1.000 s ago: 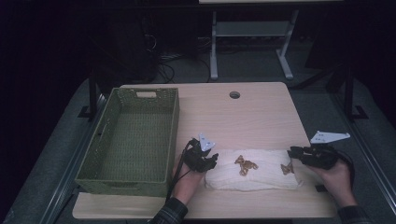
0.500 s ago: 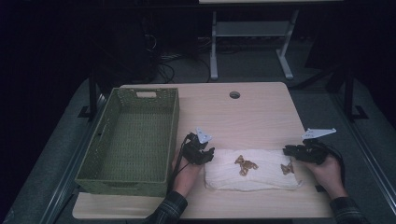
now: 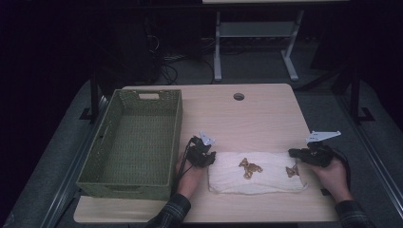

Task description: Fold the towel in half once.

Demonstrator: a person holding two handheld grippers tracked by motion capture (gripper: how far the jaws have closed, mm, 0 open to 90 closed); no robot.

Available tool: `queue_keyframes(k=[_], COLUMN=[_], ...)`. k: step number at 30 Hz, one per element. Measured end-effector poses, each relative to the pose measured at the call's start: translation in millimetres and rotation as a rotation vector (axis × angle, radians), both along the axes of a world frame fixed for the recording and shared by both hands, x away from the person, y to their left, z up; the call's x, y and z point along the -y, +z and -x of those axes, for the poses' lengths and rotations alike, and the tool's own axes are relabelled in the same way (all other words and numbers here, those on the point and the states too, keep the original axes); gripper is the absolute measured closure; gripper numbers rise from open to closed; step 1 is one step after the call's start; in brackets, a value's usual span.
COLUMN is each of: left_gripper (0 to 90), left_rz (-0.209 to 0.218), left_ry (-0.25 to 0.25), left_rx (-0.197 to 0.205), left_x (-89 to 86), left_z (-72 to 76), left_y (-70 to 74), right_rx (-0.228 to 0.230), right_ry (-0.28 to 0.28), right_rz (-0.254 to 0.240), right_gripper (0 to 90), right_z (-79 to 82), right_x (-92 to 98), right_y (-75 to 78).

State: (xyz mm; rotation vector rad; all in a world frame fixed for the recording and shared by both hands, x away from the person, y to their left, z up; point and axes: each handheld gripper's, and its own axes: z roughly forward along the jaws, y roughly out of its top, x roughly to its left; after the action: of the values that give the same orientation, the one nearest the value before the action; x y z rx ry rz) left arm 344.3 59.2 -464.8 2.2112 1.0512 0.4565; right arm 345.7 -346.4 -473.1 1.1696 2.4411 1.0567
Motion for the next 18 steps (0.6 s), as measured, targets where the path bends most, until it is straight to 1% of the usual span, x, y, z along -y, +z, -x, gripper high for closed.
queue_keyframes(k=[1, 2, 3, 4, 5, 7, 8, 9, 10, 12, 17, 18], left_gripper=[68.3, 71.9, 76.5, 79.3, 83.3, 84.6, 84.9, 85.2, 85.3, 85.5, 85.6, 85.5], left_rz=[0.000, 0.015, 0.016, 0.022, 0.022, 0.022, 0.037, 0.042, 0.052, 0.066, 0.087, 0.091], left_ry=[-0.011, -0.024, -0.028, -0.040, -0.042, -0.052, -0.049, -0.050, -0.050, -0.042, -0.016, -0.010], left_rx=[0.000, -0.007, -0.010, -0.023, -0.022, -0.019, -0.027, -0.029, -0.021, -0.003, 0.043, 0.050], left_x=[0.0, 0.4, 0.5, 1.1, 2.2, 2.9, 3.6, 3.5, 3.9, 5.1, 6.0, 5.8], left_z=[0.0, -0.1, -0.1, -0.7, -0.9, -1.9, -3.0, -3.9, -5.3, -8.1, -19.5, -22.2], left_y=[0.1, -0.3, -0.3, 0.2, 0.3, 0.3, 0.6, 1.4, 3.0, 7.3, 17.2, 18.9], right_rx=[0.001, -0.002, 0.000, 0.000, 0.003, 0.005, 0.010, 0.013, 0.017, 0.026, 0.062, 0.067], right_ry=[-0.002, -0.007, -0.008, -0.011, -0.014, -0.024, -0.023, -0.029, -0.036, -0.057, -0.071, -0.075], right_rz=[0.001, 0.002, 0.001, -0.004, 0.006, 0.009, 0.016, 0.025, 0.027, 0.014, -0.003, -0.014], right_gripper=[85.6, 85.8, 85.9, 85.9, 86.0, 86.3, 86.3, 86.4, 86.4, 86.4, 86.4, 86.3], right_z=[-0.4, -0.3, -0.6, -0.9, -2.2, -3.6, -4.7, -6.4, -7.6, -11.9, -23.3, -25.8], right_x=[0.3, 0.4, 1.4, 1.9, 3.0, 2.8, 3.2, 3.4, 3.5, 5.8, 9.3, 9.7], right_y=[0.1, 0.2, 0.1, 0.0, 0.1, 0.5, 0.6, 1.1, 1.4, 4.0, 10.2, 11.6])
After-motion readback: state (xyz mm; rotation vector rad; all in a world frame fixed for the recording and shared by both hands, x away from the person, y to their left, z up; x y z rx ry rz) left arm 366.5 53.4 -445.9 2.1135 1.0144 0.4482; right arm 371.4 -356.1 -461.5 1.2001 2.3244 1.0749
